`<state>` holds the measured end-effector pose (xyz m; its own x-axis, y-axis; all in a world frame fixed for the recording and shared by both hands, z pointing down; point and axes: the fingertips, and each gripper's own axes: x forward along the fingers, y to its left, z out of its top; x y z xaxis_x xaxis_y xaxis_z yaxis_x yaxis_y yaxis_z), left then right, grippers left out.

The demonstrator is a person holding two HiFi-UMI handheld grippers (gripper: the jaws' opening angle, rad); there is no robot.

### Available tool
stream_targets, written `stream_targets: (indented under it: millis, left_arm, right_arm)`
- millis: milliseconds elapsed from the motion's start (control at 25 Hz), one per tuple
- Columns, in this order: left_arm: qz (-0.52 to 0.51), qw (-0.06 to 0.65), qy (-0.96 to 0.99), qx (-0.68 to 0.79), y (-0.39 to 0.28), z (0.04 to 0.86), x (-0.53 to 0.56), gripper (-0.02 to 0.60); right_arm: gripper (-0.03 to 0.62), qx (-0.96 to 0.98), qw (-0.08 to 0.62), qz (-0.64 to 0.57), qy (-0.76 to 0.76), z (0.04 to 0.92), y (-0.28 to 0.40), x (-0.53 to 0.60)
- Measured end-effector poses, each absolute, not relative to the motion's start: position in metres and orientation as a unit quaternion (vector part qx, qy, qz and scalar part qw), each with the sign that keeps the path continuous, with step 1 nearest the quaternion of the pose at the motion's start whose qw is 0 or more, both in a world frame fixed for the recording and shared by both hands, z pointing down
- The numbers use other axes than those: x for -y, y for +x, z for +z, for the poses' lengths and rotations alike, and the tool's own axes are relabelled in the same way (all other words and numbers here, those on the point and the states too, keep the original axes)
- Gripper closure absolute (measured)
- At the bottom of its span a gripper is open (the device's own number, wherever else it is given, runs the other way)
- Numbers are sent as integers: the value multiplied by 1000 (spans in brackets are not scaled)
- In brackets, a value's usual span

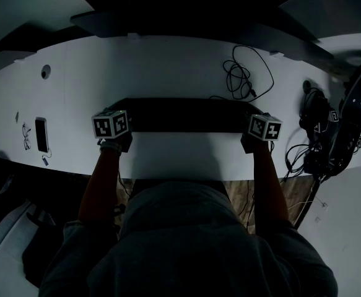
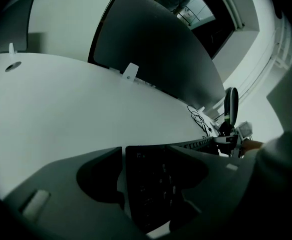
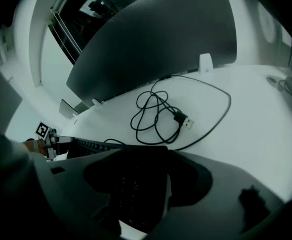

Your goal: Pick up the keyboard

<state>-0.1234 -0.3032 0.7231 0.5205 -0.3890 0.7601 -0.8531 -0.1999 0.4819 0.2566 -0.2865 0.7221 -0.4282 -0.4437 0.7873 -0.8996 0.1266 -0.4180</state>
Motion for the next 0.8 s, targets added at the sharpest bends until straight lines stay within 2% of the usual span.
stream_targets:
  millis: [280,400,800]
  left_arm:
    - [243,479,742,401,-121,722,303,312]
    - [229,486,737,410,-119,722,303,337]
    - [220,483,731,429,-119,718,303,336]
  right_arm:
    - [341,702,232,477,475,724,257,287]
    - [341,696,234,487,473,726,259,286]
    - [342,689,238,498,470,723,258,285]
